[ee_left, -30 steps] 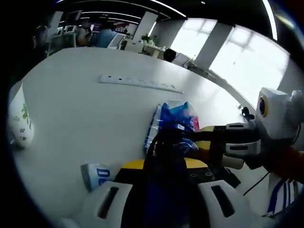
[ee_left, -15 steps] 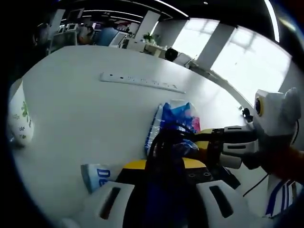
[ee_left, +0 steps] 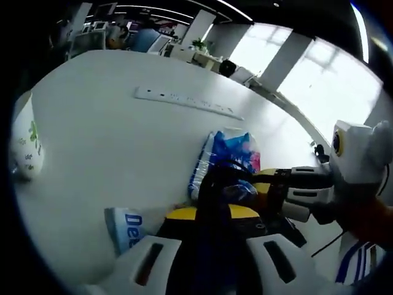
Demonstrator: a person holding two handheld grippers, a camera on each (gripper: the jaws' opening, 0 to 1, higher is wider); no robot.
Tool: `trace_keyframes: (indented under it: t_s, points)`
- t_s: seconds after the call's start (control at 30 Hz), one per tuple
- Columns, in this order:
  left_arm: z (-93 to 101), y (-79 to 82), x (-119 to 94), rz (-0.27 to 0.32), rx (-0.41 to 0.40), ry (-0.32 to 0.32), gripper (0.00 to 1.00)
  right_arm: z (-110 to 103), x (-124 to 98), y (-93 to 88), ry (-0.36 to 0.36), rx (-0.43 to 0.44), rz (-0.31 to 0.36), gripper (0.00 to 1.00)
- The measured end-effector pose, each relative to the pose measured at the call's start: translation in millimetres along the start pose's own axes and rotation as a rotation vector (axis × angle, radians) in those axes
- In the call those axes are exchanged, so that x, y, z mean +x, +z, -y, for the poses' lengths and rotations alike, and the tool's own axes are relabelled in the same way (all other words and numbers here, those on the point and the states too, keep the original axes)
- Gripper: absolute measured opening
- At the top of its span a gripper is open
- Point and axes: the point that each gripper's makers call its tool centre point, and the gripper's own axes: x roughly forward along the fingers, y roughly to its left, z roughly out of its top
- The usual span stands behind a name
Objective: Arrange the tabletop items into an orderly group along one side of the table until the central work area is clear of visible clutter.
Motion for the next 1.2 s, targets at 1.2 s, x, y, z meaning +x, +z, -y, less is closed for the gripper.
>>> trace_keyframes:
  t_s: [1.2]
  points:
    - [14.6,-2.1,-26,-0.003,0.008,-0.029,0.05,-11,-43,9.6,-0.056,0.008,0.062,0.04]
